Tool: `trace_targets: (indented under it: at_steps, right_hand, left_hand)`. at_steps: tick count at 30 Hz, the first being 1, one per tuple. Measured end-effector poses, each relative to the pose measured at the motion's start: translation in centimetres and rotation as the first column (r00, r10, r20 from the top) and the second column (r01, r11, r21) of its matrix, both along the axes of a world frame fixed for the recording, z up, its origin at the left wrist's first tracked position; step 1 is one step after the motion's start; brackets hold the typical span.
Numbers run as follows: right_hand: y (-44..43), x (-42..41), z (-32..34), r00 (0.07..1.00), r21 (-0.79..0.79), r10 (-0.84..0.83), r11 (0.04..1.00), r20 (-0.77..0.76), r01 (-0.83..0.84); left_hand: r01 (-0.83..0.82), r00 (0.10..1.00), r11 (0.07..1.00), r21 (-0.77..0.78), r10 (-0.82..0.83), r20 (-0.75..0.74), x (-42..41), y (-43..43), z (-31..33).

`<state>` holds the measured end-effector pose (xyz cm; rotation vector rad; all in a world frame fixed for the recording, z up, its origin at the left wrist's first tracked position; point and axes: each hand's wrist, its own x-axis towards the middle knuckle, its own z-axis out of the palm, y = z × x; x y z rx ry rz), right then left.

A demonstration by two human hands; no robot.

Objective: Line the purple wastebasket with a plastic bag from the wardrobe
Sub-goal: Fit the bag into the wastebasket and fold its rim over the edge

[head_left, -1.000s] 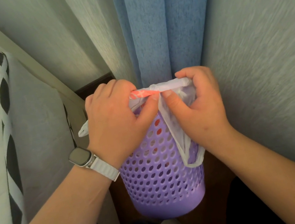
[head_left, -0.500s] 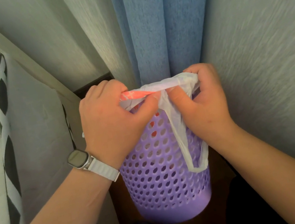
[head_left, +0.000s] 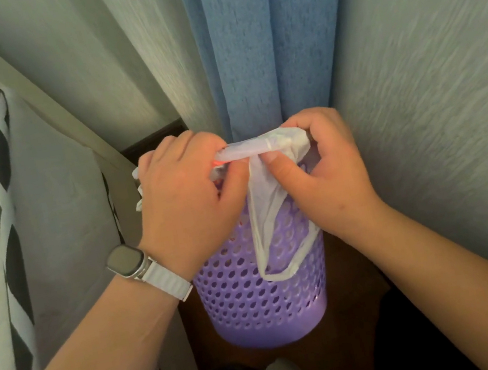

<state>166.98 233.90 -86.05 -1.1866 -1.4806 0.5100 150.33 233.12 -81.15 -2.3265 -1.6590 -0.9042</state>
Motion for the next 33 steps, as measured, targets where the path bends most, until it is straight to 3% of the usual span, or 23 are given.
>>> trace_targets:
  at_steps: [4,10,14,20,27,33]
  right_hand:
    - [0.7,1.2,-0.7,1.000,0.046,0.027,0.999,-0.001,-0.026]
    - [0.8,1.1,-1.5,0.999,-0.011,-0.041,0.999,-0.023,0.041]
    - [0.8,1.0,-1.9,0.997,-0.009,-0.065,0.998,0.030,0.065]
    - [1.3,1.9,-4.0,0.972,0.063,-0.004,0.998,0.236,-0.012]
    - [2.2,3.5,-7.0,0.828,0.005,0.220,0.966,0.515,-0.260]
    - [1.7,2.6,-9.2,0.745,0.018,0.179,0.969,0.643,-0.248]
  left_hand:
    - [-0.001,0.999,1.000,-0.004,0.001,0.032,-0.4,0.2,-0.1]
    - [0.064,0.997,0.997,-0.036,-0.062,0.036,-0.6,0.4,-0.5]
    - [0.094,0.992,0.993,-0.075,-0.100,-0.074,-1.1,0.4,-0.4]
    - [0.131,0.956,0.970,-0.205,-0.179,-0.234,-1.6,0.7,-1.7]
    - [0.095,0.924,0.972,-0.213,-0.166,-0.343,-1.5,0.4,-5.2]
    - [0.013,0.935,0.950,-0.313,-0.122,-0.332,-2.0,-0.7,-8.5]
